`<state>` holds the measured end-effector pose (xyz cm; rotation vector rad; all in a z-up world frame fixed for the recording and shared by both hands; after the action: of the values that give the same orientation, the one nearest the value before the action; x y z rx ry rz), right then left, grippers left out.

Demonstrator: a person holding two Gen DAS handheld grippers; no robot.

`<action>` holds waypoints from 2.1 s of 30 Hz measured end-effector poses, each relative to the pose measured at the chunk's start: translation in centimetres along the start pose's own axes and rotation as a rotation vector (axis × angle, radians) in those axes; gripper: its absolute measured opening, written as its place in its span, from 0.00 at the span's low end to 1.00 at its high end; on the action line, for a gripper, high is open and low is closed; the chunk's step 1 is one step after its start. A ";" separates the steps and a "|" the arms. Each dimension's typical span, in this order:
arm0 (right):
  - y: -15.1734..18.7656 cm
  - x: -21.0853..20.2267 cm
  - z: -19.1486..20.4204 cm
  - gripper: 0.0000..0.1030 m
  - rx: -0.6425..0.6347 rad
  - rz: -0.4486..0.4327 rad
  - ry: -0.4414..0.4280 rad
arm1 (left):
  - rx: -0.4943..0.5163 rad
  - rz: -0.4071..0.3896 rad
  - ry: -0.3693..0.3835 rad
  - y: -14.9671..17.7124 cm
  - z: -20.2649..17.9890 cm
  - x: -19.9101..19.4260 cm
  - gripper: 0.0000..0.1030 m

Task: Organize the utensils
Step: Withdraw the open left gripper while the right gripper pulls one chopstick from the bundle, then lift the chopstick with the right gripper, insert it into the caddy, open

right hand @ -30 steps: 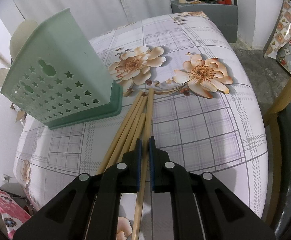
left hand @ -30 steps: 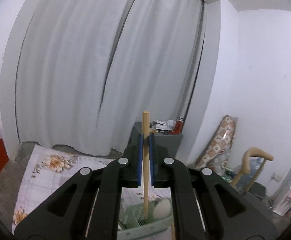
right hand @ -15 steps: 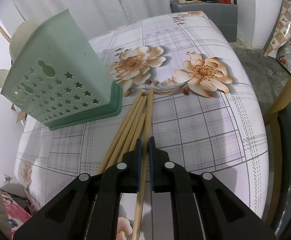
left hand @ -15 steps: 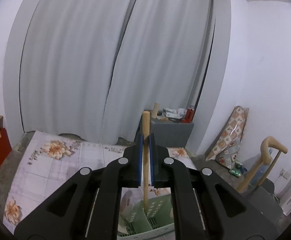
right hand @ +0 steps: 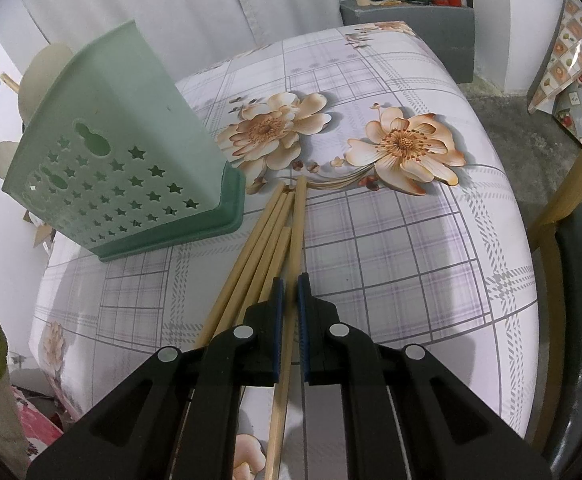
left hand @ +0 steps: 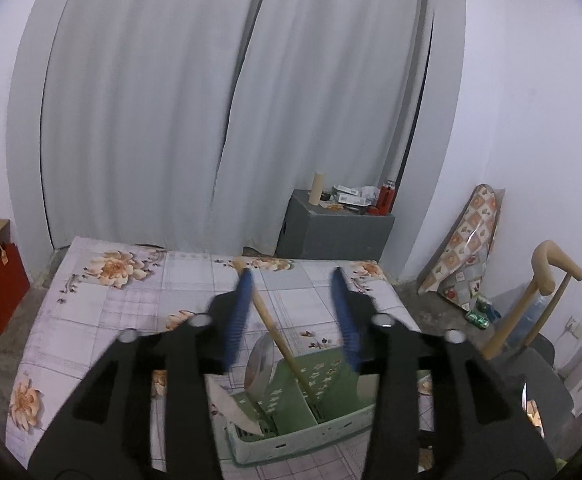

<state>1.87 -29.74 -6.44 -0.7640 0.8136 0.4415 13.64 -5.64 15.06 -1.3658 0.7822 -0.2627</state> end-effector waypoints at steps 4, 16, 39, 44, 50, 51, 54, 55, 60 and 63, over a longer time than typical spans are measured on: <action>0.0 0.0 0.0 0.07 -0.001 0.002 0.001 | 0.019 -0.026 -0.019 -0.3 -0.3 -1.7 0.60; -0.5 0.3 0.2 0.07 -0.017 0.001 0.020 | 0.037 -0.080 -0.038 1.6 -1.0 -7.6 0.78; -1.8 -2.0 0.1 0.06 0.006 -0.071 0.012 | -0.262 0.182 -0.079 13.1 4.8 -7.3 0.79; -2.2 -4.4 0.6 0.06 -0.007 -0.125 -0.002 | -0.291 0.180 -0.060 13.1 5.0 -7.1 0.79; -2.2 -6.6 1.3 0.06 -0.023 -0.174 -0.021 | -0.302 0.182 -0.051 13.1 4.8 -7.0 0.79; -2.2 -7.1 1.5 0.06 -0.027 -0.185 -0.025 | -0.303 0.182 -0.051 13.1 4.9 -7.0 0.79; -2.4 -8.3 1.9 0.06 -0.033 -0.214 -0.050 | -0.306 0.181 -0.053 13.1 4.9 -7.1 0.79; -2.5 -8.7 2.0 0.06 -0.035 -0.223 -0.055 | -0.308 0.181 -0.053 13.1 4.9 -7.1 0.79; -2.9 -11.6 2.8 0.06 -0.053 -0.291 -0.100 | -0.314 0.185 -0.051 13.3 4.9 -7.1 0.79; -3.3 -13.8 3.7 0.06 -0.075 -0.335 -0.141 | -0.315 0.189 -0.051 13.4 4.9 -7.0 0.79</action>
<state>-2.85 -30.06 7.42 -0.9095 0.5262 0.2233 8.09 5.28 4.97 -1.5735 0.9311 0.0473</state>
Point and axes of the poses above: each gripper's, at about its wrist camera, not at the fingertips, and x roughly the way its jaws point, z to its left, y to its underside, the point moved 1 cm from there along x, roughly the way its jaws point, and after that the axes turned 12 degrees about x, right-handed, at the moved point
